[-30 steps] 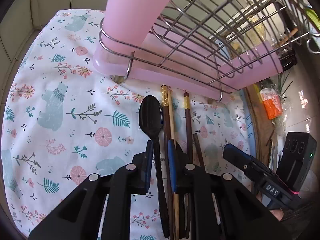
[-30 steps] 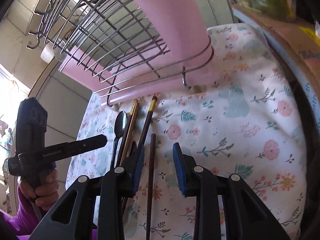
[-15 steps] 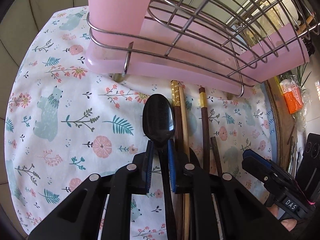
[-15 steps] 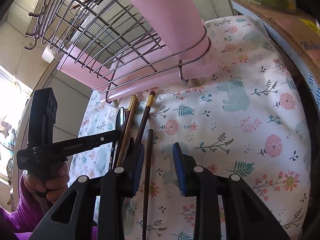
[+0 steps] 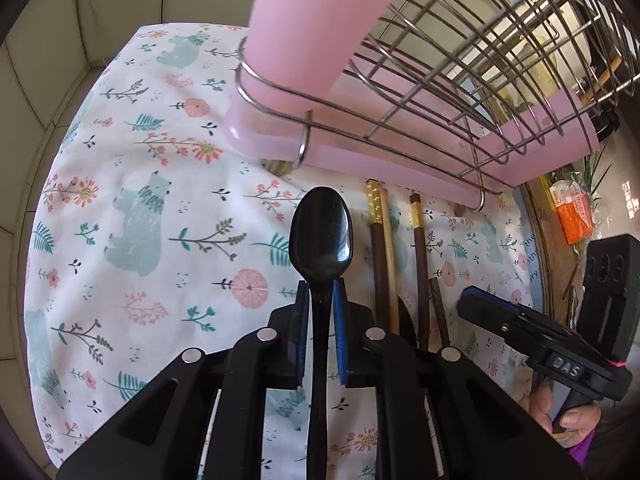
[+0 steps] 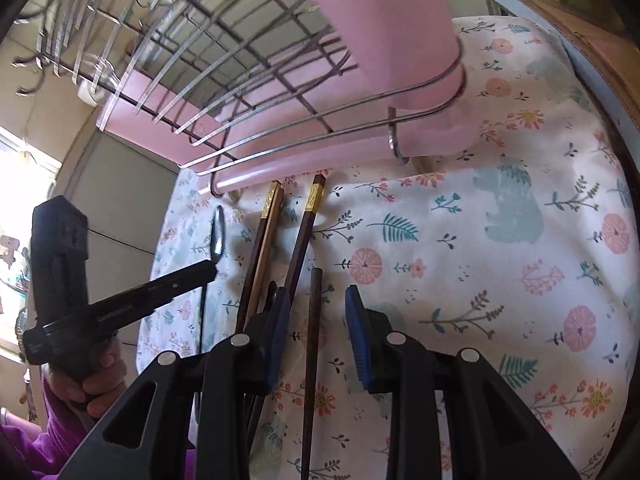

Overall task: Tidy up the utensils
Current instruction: 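Grasp the black plastic spoon with the left tool while the right grasps a dark chopstick, then lift the black spoon and the chopstick toward the pink holder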

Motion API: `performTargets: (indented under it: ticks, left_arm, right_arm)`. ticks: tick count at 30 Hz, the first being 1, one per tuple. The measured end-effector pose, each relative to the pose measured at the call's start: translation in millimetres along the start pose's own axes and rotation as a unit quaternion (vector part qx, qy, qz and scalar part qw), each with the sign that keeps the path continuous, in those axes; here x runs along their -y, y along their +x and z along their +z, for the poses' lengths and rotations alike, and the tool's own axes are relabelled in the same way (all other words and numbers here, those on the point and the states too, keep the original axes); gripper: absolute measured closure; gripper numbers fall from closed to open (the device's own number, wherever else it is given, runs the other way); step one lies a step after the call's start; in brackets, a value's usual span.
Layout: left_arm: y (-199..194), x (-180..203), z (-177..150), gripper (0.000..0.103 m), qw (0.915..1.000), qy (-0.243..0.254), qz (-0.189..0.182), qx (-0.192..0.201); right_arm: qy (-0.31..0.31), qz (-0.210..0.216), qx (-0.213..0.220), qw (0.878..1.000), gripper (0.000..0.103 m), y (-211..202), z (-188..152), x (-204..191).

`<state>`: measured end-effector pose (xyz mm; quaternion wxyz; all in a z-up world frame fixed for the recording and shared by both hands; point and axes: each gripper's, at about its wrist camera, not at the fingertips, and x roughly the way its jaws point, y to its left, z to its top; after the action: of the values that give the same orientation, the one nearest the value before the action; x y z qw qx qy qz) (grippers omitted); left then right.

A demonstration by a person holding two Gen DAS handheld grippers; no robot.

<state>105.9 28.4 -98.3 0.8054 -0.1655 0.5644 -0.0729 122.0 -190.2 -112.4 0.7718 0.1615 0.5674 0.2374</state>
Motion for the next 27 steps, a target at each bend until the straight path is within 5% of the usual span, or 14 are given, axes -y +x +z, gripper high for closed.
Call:
performTargets:
  ticks: [10,14,27]
  left_arm:
    - [-17.1,-24.0,0.9,0.092,0.9996,-0.009,-0.021,0.013]
    - [-27.7,-32.1,2.4,0.092,0.9993,-0.01,-0.028,0.021]
    - [-71.2,-35.7,-1.6,0.092,0.9937,-0.002,-0.053,0.099]
  right_arm:
    - [-0.028,-0.068,-0.031,0.997,0.081,27.7,14.1,-21.1]
    - [-0.036,-0.074,-0.027,0.996,0.096,31.8,10.6,-27.2]
    - [-0.034,-0.016,0.102,0.994,0.097,-33.0,-6.3,-21.8]
